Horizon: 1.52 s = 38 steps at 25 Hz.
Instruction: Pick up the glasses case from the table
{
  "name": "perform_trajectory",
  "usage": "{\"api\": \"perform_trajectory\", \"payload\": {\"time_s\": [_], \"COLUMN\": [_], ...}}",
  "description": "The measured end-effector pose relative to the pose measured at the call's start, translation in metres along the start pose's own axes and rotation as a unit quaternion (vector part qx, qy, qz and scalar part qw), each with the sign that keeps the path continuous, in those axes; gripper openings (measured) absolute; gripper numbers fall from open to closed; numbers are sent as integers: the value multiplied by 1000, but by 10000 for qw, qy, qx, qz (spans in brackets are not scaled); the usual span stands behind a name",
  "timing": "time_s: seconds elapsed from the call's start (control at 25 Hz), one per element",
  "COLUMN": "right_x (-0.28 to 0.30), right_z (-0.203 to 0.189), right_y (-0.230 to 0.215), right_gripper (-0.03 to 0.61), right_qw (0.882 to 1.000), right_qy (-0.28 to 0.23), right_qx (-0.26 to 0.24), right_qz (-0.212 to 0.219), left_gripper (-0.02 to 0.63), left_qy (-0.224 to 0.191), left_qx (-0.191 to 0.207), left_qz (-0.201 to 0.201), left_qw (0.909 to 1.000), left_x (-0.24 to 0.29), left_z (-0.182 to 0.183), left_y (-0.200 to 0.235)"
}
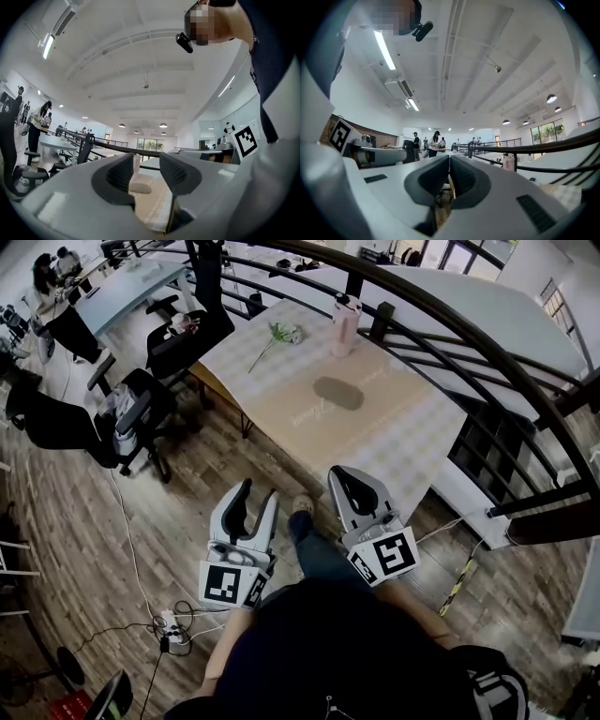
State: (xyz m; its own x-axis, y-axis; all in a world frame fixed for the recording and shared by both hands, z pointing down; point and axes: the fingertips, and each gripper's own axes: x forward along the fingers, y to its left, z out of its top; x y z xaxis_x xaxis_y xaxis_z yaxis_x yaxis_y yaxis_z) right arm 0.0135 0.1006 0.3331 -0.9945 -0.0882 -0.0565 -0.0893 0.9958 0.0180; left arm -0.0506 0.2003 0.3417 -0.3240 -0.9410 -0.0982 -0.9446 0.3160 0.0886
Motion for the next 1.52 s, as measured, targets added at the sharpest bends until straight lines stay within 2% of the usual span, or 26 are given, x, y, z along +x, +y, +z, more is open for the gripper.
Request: {"api": "perform_trajectory", "payload": {"time_s": [0.2, 0.28, 0.4, 0.52, 0.8, 1.04, 1.16, 1.32, 1.52], "right_x": [31, 46, 72, 102, 169, 209, 229, 251, 248], "right_z": [-1, -4, -9, -14, -13, -23, -28, -32, -25], "right_y": [-16, -29, -54, -84, -134, -176, -187, -188, -187], "right_gripper": [11, 11, 11, 11, 11, 11, 11, 11, 11], "right_qw": [9999, 9999, 9995, 9988, 9980, 9968, 9965, 9972, 9967], "right_qy": [-97, -128, -173, -243, -344, -180, -102, -100, -149], "right_qx": [34, 50, 68, 42, 42, 111, 114, 93, -12], "right_qz": [-22, -88, -264, -433, -524, -770, -820, -735, -794], "left_gripper": [166, 166, 166, 166, 166, 166, 166, 166, 166], "left_qy": [-14, 104, 215, 133, 228, 285, 339, 399, 453], "left_qx": [133, 122, 126, 97, 62, 12, -69, 79, 7], "left_qz": [-138, -285, -471, -768, -1191, -1521, -1658, -1710, -1763], "left_qw": [9998, 9995, 9986, 9969, 9926, 9880, 9856, 9844, 9833], "left_x": [29, 49, 85, 124, 199, 256, 275, 286, 295], "left_z": [1, -2, -7, -6, -5, -11, -14, -20, -30], "left_y": [20, 25, 39, 50, 82, 101, 110, 123, 132]}}
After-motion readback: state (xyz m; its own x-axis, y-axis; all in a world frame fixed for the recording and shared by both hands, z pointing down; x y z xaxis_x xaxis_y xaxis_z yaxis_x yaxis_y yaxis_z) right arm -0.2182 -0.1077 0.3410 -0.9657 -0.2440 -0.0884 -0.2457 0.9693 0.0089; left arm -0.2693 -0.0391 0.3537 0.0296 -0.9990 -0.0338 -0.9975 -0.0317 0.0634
